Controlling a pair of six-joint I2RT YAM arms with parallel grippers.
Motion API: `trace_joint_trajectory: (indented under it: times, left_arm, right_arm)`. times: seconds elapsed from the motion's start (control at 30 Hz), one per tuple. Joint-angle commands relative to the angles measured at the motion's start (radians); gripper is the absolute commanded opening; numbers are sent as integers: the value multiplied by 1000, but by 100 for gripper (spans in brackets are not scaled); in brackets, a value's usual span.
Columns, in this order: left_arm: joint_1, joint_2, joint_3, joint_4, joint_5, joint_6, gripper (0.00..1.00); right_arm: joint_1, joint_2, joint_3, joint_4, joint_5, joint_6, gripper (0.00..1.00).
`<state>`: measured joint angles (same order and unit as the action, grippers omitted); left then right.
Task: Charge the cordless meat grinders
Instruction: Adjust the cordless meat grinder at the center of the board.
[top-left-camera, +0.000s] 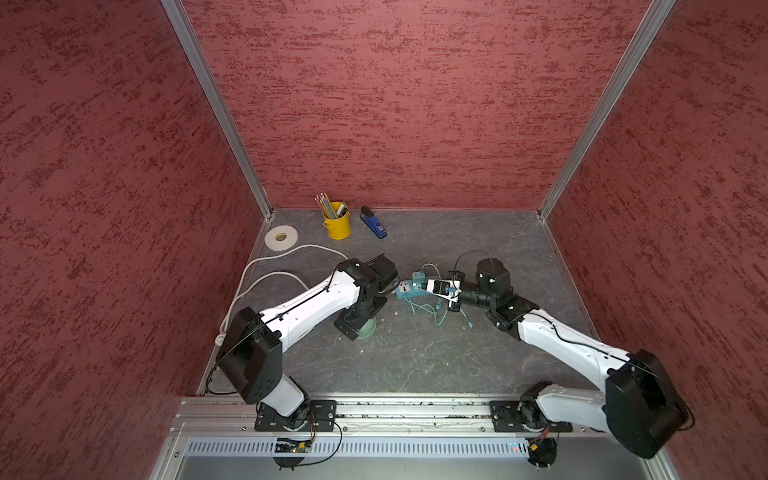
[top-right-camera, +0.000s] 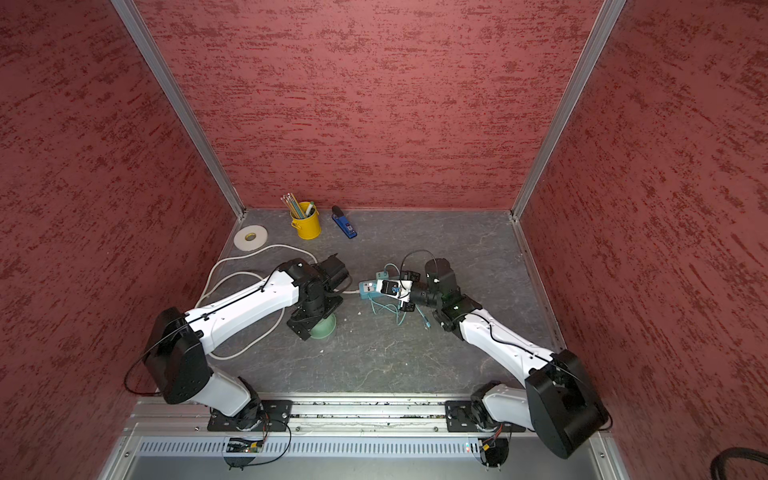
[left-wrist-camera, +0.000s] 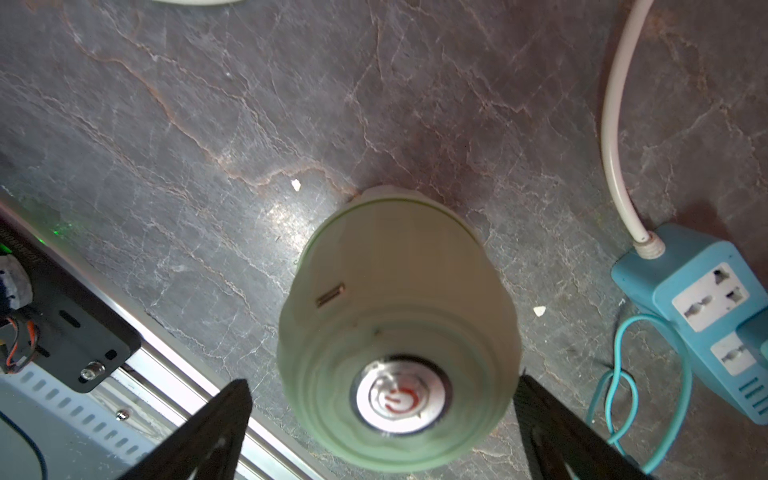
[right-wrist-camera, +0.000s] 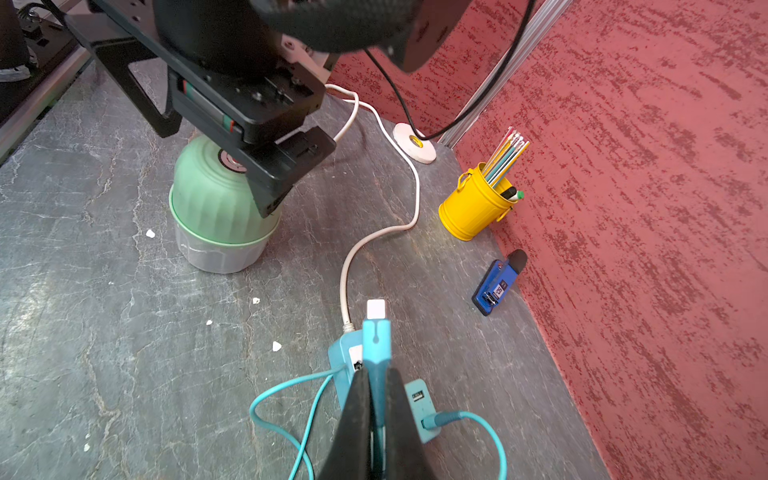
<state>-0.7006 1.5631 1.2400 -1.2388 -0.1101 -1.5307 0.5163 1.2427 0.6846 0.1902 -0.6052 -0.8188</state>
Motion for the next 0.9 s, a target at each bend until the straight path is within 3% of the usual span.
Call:
trace_joint_trajectory:
  times: [0.0,0.4,0.63,0.87]
  left_arm:
    - [10,15,10,11,-1,48,100]
    - [15,56,-24,68,-21,142,99]
    - [10,68,-27,60,-43,166,87]
    - [6,62,-5,42,-120,282,65]
  right_arm:
    - [8,-22,-8,-6,3,4,0]
    - [8,-14,-1,-15,-5,7,0]
    - [8,-17,-3,-15,-7,12,0]
    - [9,-41,-18,-12,-4,24,0]
